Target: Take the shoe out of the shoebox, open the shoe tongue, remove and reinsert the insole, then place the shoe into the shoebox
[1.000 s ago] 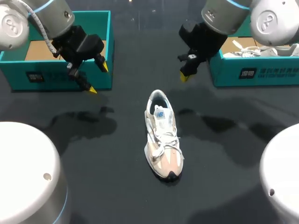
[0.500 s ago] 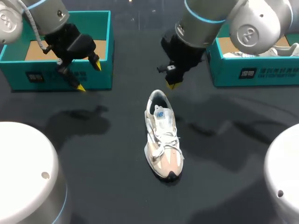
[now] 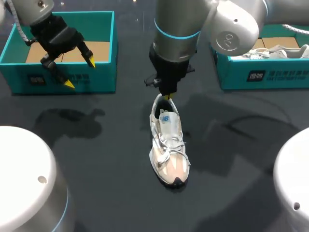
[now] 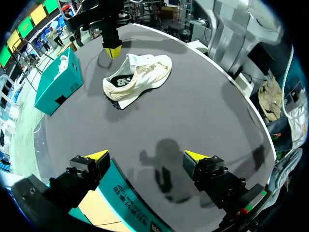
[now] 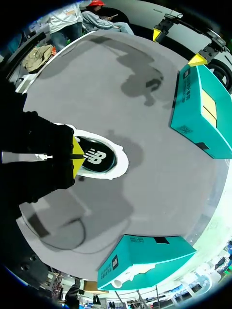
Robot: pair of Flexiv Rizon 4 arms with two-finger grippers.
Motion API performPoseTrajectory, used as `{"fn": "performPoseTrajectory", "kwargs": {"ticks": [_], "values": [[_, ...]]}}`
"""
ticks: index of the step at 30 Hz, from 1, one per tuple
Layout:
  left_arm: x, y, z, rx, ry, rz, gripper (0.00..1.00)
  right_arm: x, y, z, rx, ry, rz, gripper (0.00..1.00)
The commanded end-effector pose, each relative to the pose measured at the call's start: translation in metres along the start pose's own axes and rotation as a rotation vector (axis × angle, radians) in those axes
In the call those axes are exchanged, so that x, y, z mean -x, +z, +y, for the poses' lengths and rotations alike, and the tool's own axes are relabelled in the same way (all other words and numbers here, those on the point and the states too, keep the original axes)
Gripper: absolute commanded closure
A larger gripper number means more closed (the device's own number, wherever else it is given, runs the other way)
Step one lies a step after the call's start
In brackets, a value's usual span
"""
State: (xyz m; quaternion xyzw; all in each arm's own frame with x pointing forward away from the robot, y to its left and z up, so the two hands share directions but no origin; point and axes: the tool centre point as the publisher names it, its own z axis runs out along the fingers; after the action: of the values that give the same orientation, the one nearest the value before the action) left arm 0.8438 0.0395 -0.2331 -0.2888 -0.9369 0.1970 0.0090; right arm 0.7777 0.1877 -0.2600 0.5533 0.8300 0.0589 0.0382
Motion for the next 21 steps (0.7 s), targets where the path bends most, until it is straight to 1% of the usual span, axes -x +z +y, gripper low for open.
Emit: {"fn": "performPoseTrajectory", "kwargs": {"ticks": [1,2,5,16,18,19,21], "values": [[-0.001,0.000,0.000,0.004,0.001,-0.001,0.00,-0.010,0.024,0.008,0.010,-0.006,-0.063,1.00],[-0.001,0.000,0.000,0.004,0.001,-0.001,0.00,-0.013,0.032,0.010,0.005,-0.014,-0.108,1.00],[-0.001,0.000,0.000,0.004,0.001,-0.001,0.00,-0.016,0.048,0.015,0.013,-0.065,-0.186,1.00],[-0.001,0.000,0.000,0.004,0.001,-0.001,0.00,-0.016,0.048,0.015,0.013,-0.065,-0.186,1.00],[-0.001,0.000,0.000,0.004,0.001,-0.001,0.00,-0.013,0.059,0.014,0.001,-0.037,-0.199,1.00],[-0.001,0.000,0.000,0.004,0.001,-0.001,0.00,-0.012,0.064,0.012,0.015,-0.025,-0.194,1.00],[-0.001,0.000,0.000,0.004,0.001,-0.001,0.00,-0.010,0.074,0.010,-0.002,0.019,-0.216,1.00]]}}
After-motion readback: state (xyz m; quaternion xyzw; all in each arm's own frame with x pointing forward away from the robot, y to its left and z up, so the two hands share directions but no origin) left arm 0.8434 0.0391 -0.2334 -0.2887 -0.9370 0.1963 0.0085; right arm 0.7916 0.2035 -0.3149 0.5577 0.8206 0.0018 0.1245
